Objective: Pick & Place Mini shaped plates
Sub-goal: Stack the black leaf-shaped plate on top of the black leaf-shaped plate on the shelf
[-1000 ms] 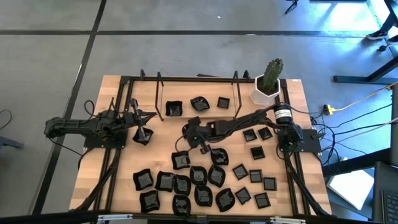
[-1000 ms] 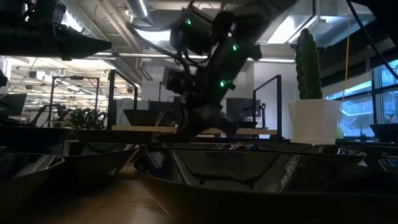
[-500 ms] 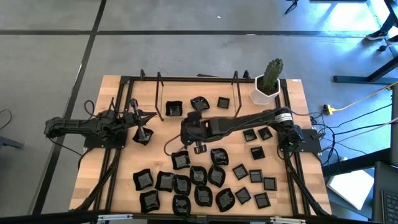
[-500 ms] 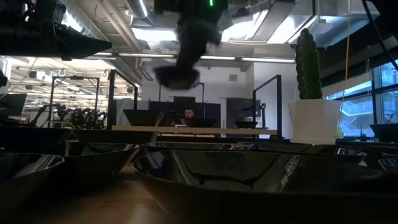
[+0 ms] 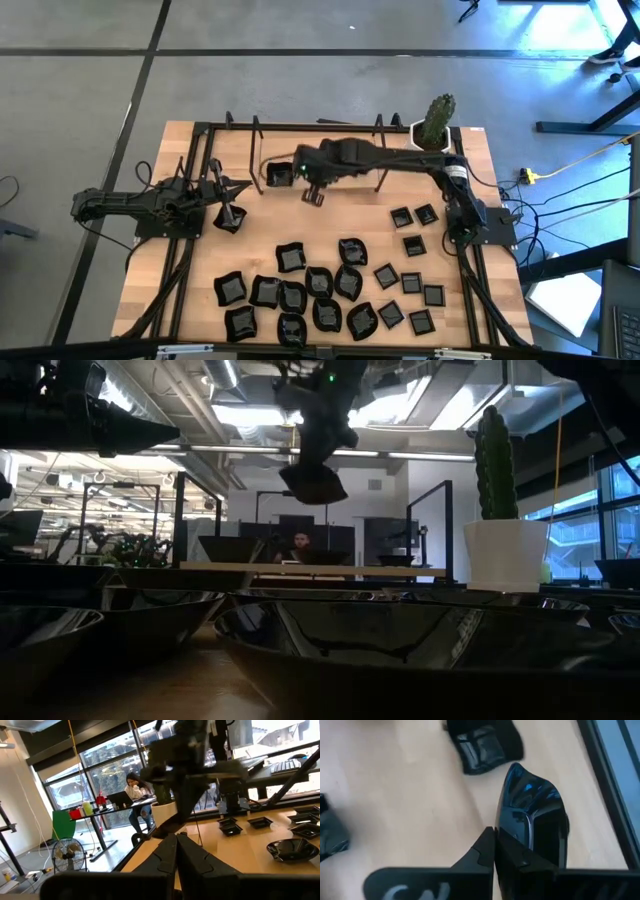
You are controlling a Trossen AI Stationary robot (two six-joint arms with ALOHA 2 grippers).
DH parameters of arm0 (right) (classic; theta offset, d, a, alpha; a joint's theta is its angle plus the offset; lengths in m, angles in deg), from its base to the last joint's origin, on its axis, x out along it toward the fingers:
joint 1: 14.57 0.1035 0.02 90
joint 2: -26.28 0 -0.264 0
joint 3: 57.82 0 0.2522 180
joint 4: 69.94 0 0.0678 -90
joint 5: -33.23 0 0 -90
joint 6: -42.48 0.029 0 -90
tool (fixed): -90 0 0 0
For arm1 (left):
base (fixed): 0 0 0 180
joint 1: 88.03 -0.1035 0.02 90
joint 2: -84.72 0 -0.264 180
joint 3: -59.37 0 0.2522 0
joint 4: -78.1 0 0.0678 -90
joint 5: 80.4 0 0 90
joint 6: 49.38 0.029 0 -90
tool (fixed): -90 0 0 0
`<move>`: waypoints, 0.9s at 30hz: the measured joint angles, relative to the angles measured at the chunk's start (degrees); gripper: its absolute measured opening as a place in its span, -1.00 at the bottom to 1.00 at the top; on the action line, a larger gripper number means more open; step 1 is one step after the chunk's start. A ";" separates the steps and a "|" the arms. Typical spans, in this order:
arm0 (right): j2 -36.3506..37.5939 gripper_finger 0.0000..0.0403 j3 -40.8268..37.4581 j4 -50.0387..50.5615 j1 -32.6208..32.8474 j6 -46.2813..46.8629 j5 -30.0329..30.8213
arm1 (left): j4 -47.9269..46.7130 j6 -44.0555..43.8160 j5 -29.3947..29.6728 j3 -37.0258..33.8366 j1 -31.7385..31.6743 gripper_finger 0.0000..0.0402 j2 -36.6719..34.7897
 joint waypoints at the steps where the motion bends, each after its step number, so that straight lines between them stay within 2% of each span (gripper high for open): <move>1: -0.02 -0.98 -0.04 -0.10 -0.69 0.52 -0.09 | 0.00 0.00 0.02 0.00 0.00 -0.97 0.00; 10: -0.55 -0.98 -0.06 -2.60 -5.95 12.01 -3.17 | 0.00 -0.04 0.02 0.00 0.00 -0.98 0.00; 17: -3.04 -0.98 -0.13 -2.04 -7.23 13.13 -3.59 | -0.10 -0.96 0.02 0.00 0.00 -0.95 -0.02; 23: -4.04 -0.98 -0.13 -1.76 -6.65 4.34 -4.01 | -0.44 -0.50 0.04 0.00 0.00 -0.98 -0.02; 27: -4.02 -0.98 -0.13 -2.45 -3.77 -2.50 4.41 | -0.46 -0.50 0.02 0.00 0.02 -0.97 -0.02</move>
